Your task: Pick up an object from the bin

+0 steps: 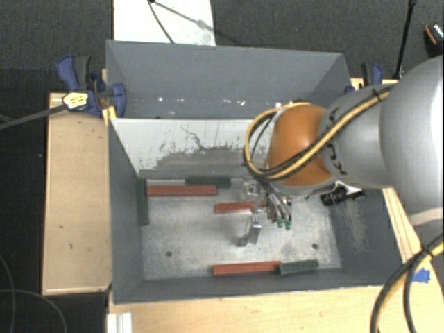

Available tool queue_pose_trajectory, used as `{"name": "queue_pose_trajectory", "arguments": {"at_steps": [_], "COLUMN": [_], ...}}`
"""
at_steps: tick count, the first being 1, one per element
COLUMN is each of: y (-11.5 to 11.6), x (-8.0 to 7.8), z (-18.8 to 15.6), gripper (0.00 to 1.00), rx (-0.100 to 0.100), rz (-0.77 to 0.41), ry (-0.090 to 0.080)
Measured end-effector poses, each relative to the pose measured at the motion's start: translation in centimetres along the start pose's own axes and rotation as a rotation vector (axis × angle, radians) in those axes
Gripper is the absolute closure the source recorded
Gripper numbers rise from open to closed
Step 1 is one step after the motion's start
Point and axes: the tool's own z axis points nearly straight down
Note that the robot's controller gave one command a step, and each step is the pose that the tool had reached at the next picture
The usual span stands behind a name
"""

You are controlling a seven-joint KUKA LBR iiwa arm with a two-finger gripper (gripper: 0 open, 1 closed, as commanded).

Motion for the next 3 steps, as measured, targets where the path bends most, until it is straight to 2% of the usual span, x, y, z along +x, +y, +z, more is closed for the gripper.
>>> {"name": "queue_pose_trajectory", "arguments": {"at_steps": [1, 3], "y": [0.0, 0.1], "x": [0.0, -0.3], "z": [0.0, -6.3], "gripper": [1.00, 1.00], "rx": [0.000, -0.002], "rz": [0.000, -0.004], "ry": [-0.001, -0.009]}}
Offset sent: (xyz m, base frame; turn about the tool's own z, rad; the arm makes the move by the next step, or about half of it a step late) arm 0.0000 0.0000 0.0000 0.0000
